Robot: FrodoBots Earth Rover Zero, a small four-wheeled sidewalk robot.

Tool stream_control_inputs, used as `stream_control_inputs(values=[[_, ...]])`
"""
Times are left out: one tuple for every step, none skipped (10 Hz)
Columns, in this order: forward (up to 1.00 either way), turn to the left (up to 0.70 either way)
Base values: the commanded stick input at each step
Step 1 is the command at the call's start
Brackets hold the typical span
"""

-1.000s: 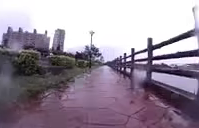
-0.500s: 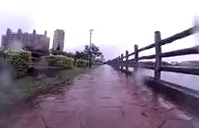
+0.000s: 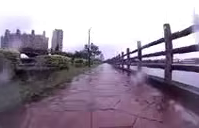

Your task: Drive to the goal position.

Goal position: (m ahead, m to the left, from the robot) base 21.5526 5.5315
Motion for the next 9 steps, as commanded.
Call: stream_control_inputs(values=[[1.0, 0.0], [1.0, 0.0], [1.0, 0.0], [1.0, 0.0], [1.0, 0.0], [1.0, 0.0], [1.0, 0.0], [1.0, 0.0], [1.0, 0.0]])
